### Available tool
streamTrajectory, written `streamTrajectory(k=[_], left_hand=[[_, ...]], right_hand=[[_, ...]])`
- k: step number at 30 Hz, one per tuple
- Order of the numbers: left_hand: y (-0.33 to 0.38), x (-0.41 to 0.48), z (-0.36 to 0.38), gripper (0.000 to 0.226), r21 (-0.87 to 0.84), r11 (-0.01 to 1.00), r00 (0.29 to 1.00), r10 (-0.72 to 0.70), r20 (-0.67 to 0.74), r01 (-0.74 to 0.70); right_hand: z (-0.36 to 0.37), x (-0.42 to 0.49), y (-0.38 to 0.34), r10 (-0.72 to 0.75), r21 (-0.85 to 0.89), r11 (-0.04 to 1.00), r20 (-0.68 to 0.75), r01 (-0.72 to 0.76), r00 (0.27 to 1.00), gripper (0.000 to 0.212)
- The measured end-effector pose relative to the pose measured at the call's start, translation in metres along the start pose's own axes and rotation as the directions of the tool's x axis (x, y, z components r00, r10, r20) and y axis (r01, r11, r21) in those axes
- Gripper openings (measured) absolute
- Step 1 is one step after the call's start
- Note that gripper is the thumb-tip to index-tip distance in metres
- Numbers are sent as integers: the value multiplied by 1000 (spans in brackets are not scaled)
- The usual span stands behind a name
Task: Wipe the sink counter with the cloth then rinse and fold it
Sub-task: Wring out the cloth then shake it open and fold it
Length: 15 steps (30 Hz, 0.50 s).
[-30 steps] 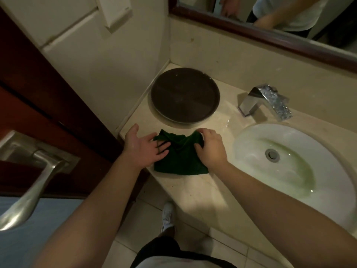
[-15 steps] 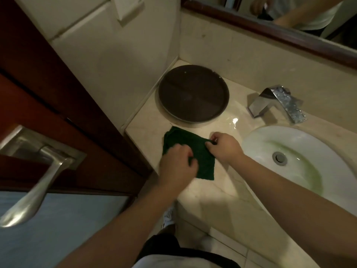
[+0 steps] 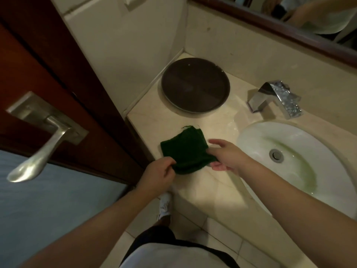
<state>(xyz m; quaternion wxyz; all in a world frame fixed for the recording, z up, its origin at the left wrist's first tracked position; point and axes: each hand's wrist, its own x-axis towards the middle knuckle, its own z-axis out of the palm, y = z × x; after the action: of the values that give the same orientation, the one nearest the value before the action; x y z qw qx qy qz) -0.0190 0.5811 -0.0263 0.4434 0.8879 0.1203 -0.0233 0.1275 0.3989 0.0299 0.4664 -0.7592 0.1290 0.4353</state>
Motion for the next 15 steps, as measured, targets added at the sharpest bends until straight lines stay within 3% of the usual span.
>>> streamTrajectory(k=[2,5,9,11,12,14,15], left_hand=[[7,8,-1,16,-117,979,984,-171,-48,165],[19,29,-6,21,-370,862,907,-409,-101,347],[25,44,-17,19,-394,807,843,-523,-128,441],[26,45,-16,12,-300,846,859,-494,-134,440],[22,45,-14,22,-220,877,871,-464,-163,427],[19,47,-11,42,-89,906,873,-423,-241,414],[18,49,-11,49,-59,904,867,-424,-261,424]], right_hand=[[8,0,-16,28,141,989,25,-31,999,31],[22,6,-41,96,295,950,24,-99,995,37],[26,17,-64,115,305,945,36,-121,993,34],[24,24,-64,76,80,994,-86,-69,993,38],[23,27,-62,2,-152,988,-162,-27,987,37],[22,32,-56,-196,-566,823,-214,42,957,42],[23,35,-51,-256,-659,750,-208,58,944,50]])
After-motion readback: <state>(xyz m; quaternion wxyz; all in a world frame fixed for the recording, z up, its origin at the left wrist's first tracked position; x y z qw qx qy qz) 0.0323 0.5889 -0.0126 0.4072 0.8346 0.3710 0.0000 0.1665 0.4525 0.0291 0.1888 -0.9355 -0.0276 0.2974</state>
